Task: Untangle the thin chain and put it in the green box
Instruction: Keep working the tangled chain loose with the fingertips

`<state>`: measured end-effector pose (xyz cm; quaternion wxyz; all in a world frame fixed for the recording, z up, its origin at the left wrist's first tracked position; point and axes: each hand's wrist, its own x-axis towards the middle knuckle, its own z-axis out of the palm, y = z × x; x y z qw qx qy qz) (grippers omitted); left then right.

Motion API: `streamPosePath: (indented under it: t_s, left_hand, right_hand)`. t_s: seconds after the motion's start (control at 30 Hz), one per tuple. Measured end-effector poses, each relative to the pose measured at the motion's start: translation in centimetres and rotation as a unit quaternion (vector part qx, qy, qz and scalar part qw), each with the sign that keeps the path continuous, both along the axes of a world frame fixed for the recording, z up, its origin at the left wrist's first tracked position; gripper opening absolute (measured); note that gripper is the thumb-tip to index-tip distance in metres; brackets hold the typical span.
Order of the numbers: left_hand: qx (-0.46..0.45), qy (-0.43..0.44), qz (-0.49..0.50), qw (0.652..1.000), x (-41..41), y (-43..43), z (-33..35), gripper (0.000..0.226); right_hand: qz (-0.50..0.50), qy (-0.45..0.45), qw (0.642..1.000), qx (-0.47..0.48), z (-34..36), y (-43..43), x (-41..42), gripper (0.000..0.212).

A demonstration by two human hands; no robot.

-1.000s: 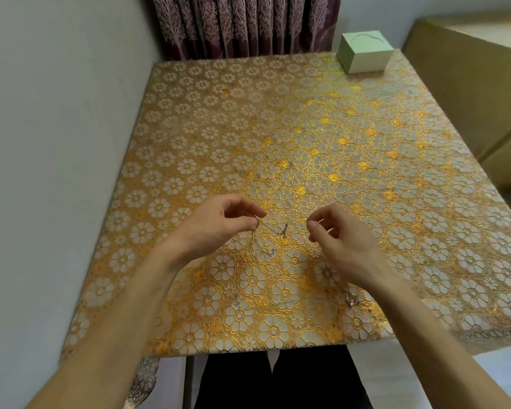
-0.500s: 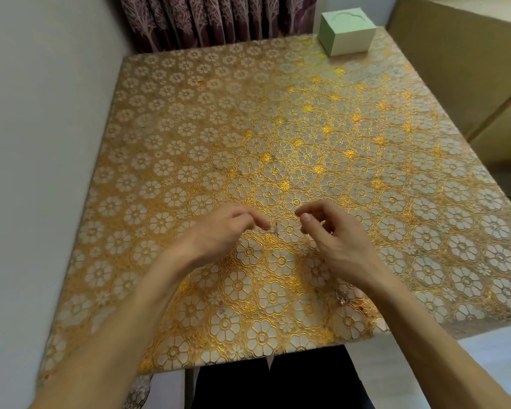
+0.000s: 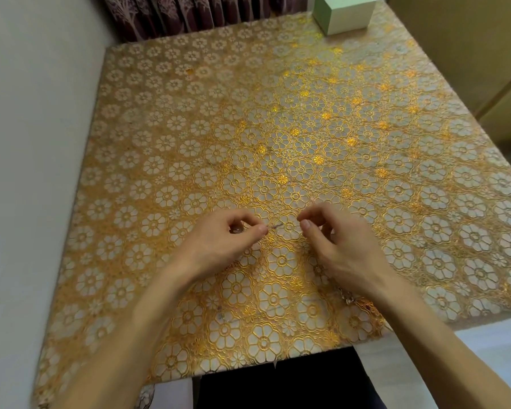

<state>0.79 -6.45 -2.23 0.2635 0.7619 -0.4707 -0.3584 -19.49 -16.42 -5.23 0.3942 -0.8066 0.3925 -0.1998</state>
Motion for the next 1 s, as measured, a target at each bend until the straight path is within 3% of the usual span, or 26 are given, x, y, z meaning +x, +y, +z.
streamPosePath:
  t_s: [0.13, 0.3, 0.43, 0.63, 0.77, 0.87, 1.0]
  left_hand:
    - [-0.028, 0.031, 0.013, 0.999, -0.2, 0.2, -0.3, 0.017]
    - [-0.054, 0.124, 0.026, 0.991, -0.7, 0.2, -0.2, 0.018]
    - [-0.07, 0.145, 0.04, 0.986, -0.8, 0.4, 0.2, 0.015]
    - [-0.078, 0.112, 0.029, 0.99, -0.5, 0.8, 0.2, 0.021]
    - [-0.129, 0.02, 0.056, 0.99, -0.9, 1.1, 0.3, 0.007]
    - [-0.183, -0.043, 0.07, 0.98, -1.5, 1.2, 0.1, 0.011]
    - [-0.239, -0.007, 0.105, 0.965, -2.5, 1.5, -0.3, 0.012]
  right_hand:
    - [-0.004, 0.091, 0.991, -0.103, -0.3, 0.5, 0.2, 0.028]
    - [0.019, -0.013, 0.999, 0.029, 0.1, 0.8, 0.9, 0.05]
    - [0.061, -0.032, 0.997, 0.046, 0.3, 0.7, 1.1, 0.039]
    - [0.099, -0.049, 0.989, 0.099, 0.6, 0.4, 1.4, 0.018]
    - [0.072, -0.082, 0.983, 0.147, 1.2, 0.6, 1.8, 0.006]
    - [0.042, -0.107, 0.976, 0.183, 2.0, 0.4, 1.9, 0.006]
    - [0.022, -0.125, 0.963, 0.239, 2.8, 0.5, 1.9, 0.007]
